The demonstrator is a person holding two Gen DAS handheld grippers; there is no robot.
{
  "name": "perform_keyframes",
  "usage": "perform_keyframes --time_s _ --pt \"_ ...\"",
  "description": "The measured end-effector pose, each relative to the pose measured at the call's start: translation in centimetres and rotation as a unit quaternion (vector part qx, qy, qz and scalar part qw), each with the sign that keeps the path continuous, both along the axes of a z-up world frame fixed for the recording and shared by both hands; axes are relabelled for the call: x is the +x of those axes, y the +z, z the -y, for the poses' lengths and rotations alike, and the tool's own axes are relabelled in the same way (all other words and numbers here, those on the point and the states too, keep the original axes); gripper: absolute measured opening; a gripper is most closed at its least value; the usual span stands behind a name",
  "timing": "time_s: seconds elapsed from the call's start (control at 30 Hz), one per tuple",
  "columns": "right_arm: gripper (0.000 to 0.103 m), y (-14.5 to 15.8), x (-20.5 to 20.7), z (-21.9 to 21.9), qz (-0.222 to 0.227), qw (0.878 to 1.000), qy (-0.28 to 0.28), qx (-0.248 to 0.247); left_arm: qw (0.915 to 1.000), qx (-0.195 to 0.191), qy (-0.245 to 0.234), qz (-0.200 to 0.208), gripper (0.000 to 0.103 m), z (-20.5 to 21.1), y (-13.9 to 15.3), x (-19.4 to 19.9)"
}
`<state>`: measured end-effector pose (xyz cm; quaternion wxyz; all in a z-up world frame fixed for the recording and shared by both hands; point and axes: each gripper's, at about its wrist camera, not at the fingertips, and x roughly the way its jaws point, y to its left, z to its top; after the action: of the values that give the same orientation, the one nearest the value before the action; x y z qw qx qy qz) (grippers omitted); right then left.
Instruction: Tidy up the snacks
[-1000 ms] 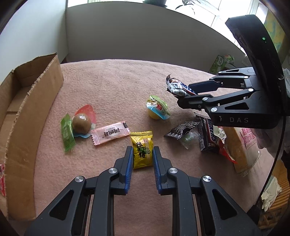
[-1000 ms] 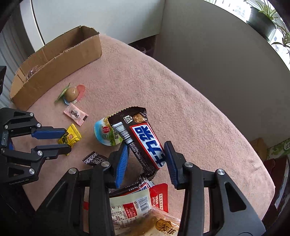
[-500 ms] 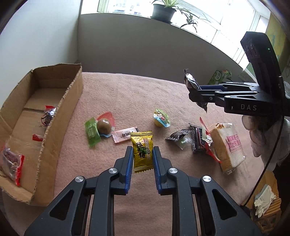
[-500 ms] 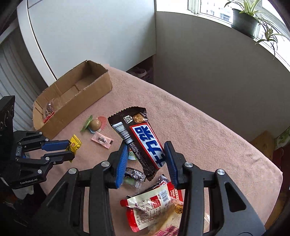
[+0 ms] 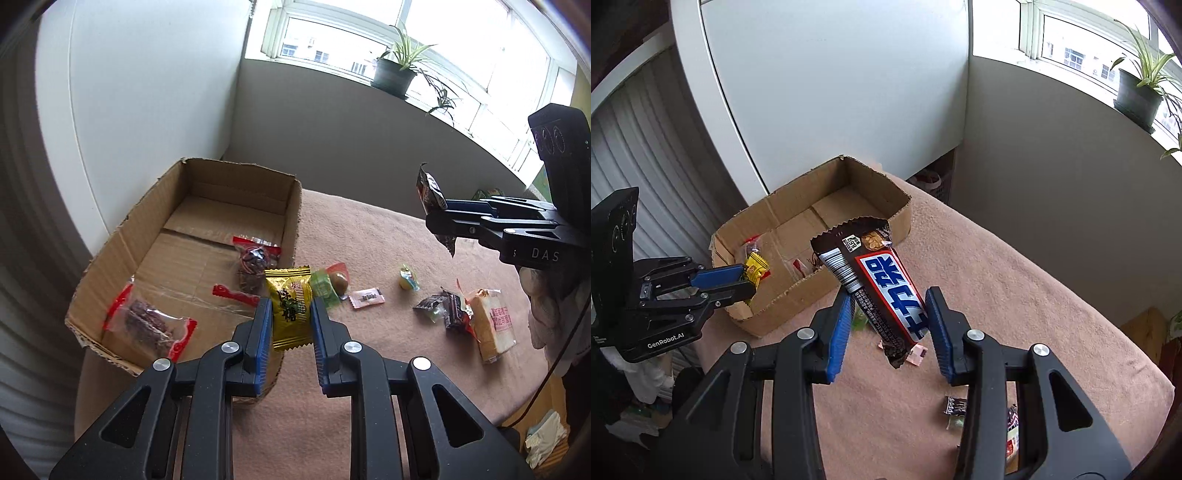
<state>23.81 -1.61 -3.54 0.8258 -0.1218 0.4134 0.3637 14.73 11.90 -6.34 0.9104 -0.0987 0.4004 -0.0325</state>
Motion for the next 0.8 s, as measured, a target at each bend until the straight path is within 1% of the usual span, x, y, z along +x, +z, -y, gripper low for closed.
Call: perform_keyframes --time_s 0.27,0.4,0.57,0.63,0.67,0.7,0.77,0.8 --pt "0.041 -1.7 0.6 -7.7 -0.018 1.0 0.009 -0.002 0.9992 0.005 0.04 0.004 0.019 -4.1 -0.1 -0.8" --pt "0.042 -2.9 0.9 -10.2 -0.034 0.999 0.013 -0.008 0.9988 0.004 0.05 0.004 0.019 -5.3 -0.5 -0.8" --pt "0.043 -3.9 1.1 -11.7 -0.039 0.999 0.011 -0.016 0.9985 0.007 0.055 0.0 0.02 -6.2 -0.9 -0.7" --pt "0.061 -3.9 1.0 -12.1 -0.039 0.999 0.011 -0.013 0.9984 0.005 0.056 -0.001 0.02 -6.4 -1.1 -0.6" --pt "0.076 -3.7 0.8 -12.0 -0.034 0.999 0.013 -0.009 0.9984 0.003 0.056 -0.002 0.021 -6.5 -1.0 -0.6" --pt "0.082 -3.5 0.6 -11.9 -0.027 1.0 0.015 -0.005 0.9984 -0.002 0.057 -0.004 0.023 -6.6 -1.1 -0.6" --pt "0.082 -2.9 0.3 -11.5 -0.021 1.0 0.016 -0.002 0.9983 -0.01 0.057 -0.003 0.036 -6.8 -1.0 -0.6" --pt "0.082 -2.7 0.3 -11.1 -0.019 1.0 0.014 0.001 0.9983 -0.009 0.057 -0.001 0.04 -6.8 -0.9 -0.7"
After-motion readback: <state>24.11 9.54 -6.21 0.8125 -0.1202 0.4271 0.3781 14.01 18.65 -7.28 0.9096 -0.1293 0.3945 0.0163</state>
